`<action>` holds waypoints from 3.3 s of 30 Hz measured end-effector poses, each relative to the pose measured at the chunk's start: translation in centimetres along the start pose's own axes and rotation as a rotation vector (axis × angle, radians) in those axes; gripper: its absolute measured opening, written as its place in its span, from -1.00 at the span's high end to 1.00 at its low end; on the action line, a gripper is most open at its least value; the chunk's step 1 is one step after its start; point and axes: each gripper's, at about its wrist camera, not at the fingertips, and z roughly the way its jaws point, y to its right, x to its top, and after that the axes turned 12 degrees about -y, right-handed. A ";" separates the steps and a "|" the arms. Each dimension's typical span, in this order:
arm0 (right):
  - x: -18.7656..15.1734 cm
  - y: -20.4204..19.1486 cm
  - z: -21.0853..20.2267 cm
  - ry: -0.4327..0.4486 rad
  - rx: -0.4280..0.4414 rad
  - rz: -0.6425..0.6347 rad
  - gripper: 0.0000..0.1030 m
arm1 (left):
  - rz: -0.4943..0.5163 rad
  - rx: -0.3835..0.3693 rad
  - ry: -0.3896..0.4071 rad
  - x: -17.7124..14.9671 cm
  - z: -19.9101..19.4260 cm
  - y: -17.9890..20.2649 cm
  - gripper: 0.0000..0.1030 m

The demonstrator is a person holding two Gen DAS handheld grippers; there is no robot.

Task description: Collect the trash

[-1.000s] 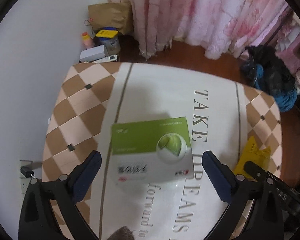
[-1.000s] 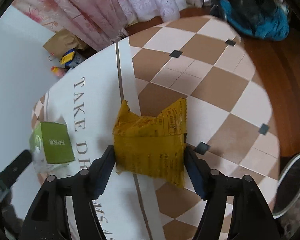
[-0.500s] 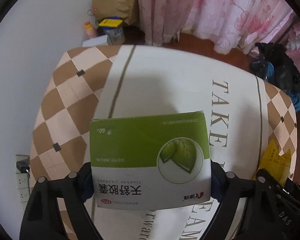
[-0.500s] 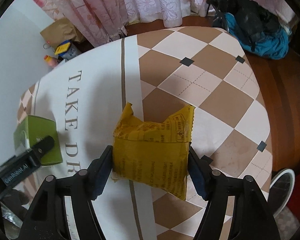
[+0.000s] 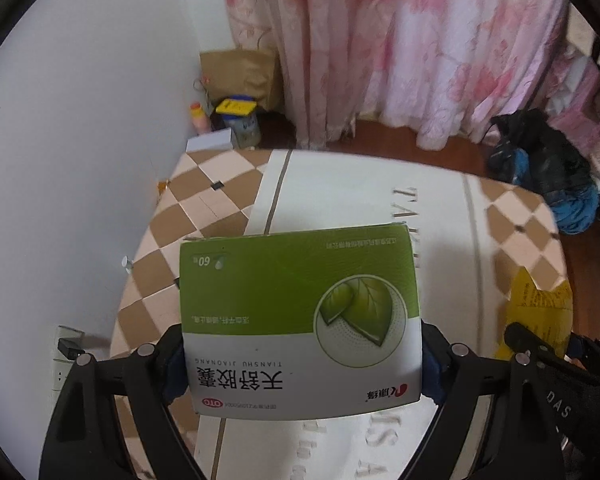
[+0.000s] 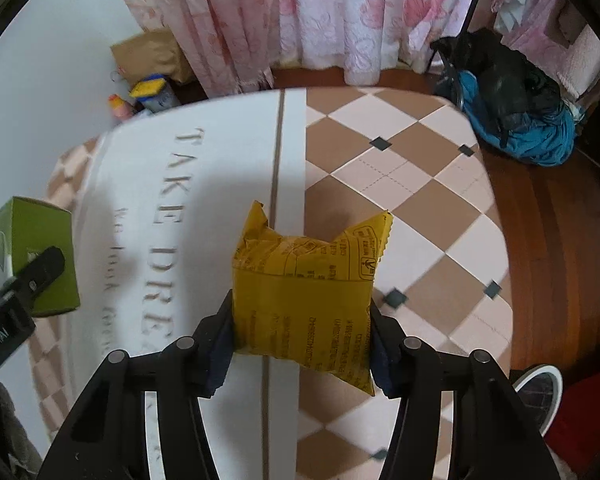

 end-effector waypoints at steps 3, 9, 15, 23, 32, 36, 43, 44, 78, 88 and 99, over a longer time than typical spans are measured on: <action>-1.9 0.4 -2.5 0.054 0.030 -0.001 -0.13 | 0.022 -0.010 0.046 -1.4 -2.8 0.5 -0.68; -6.6 2.2 -10.2 0.196 0.081 0.004 -0.13 | 0.075 -0.067 0.150 -4.6 -9.9 2.6 -0.68; -11.3 6.7 -18.0 0.306 0.118 0.043 -0.13 | 0.160 -0.154 0.230 -7.3 -16.1 7.0 -0.68; -17.8 16.7 -24.0 0.375 0.075 0.172 -0.13 | 0.334 -0.269 0.261 -10.4 -19.1 16.7 -0.68; -24.6 31.4 -20.2 0.290 0.007 0.419 -0.13 | 0.507 -0.341 0.115 -14.4 -13.9 30.0 -0.68; -26.5 37.6 -14.7 0.187 0.012 0.510 -0.13 | 0.568 -0.350 0.010 -16.8 -9.5 35.3 -0.68; -28.5 44.9 -6.7 0.036 0.002 0.561 -0.12 | 0.684 -0.357 -0.140 -20.4 -3.9 42.9 -0.69; -28.9 45.8 -5.7 0.020 0.006 0.565 -0.12 | 0.693 -0.366 -0.156 -20.8 -3.3 43.6 -0.69; -32.9 46.4 -10.7 -0.050 -0.010 0.635 -0.97 | 0.722 -0.311 -0.057 -20.8 -12.3 41.1 -0.97; -35.6 40.7 -23.4 0.126 0.034 0.571 -0.97 | 0.689 -0.388 0.019 -21.0 -21.5 34.4 -0.97; -39.5 34.6 -32.3 0.251 0.139 0.481 -0.97 | 0.662 -0.513 0.046 -21.4 -28.0 28.0 -0.97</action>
